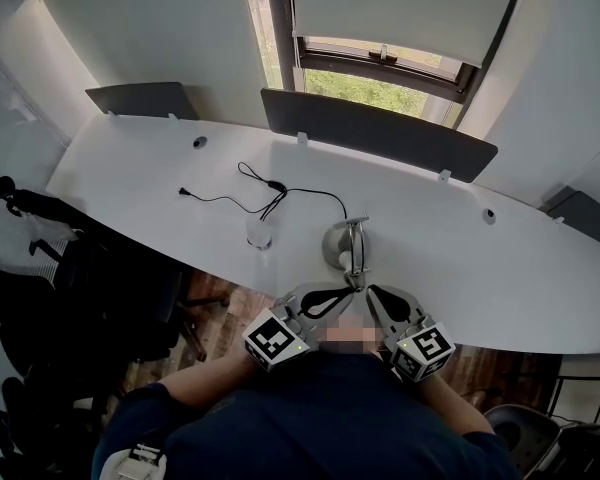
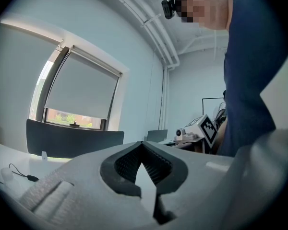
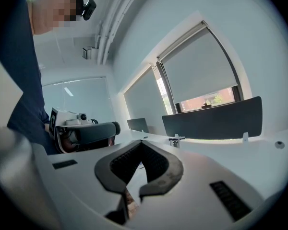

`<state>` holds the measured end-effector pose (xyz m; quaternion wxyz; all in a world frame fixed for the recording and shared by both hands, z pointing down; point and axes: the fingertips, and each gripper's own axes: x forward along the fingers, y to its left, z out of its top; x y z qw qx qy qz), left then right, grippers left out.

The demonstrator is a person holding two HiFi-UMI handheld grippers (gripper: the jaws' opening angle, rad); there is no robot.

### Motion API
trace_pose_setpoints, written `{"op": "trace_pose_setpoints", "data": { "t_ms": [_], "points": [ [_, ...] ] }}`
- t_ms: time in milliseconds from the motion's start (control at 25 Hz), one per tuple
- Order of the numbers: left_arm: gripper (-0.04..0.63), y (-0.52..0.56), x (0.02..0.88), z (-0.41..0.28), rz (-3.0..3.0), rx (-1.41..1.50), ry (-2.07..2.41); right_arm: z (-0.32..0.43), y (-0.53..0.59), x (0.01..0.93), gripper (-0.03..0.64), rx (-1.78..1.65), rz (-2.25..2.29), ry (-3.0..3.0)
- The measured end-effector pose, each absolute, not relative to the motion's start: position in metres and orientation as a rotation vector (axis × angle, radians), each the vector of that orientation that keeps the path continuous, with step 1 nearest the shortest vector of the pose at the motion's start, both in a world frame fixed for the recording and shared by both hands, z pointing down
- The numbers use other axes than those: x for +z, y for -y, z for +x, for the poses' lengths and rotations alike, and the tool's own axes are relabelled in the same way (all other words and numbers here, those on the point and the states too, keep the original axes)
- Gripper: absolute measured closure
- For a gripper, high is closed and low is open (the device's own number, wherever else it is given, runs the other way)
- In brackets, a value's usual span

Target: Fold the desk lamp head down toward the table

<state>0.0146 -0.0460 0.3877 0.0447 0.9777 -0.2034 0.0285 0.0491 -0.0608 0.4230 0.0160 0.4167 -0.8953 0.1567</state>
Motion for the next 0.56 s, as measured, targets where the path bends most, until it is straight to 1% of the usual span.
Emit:
{"op": "trace_pose_setpoints", "data": {
  "t_ms": [560],
  "points": [
    [0.589,0.0469,0.3872,0.0216,2.989,0.075,0.603,0.0528,0.0602,0.4251,0.607,0.513,1.294,2.785]
  ]
}}
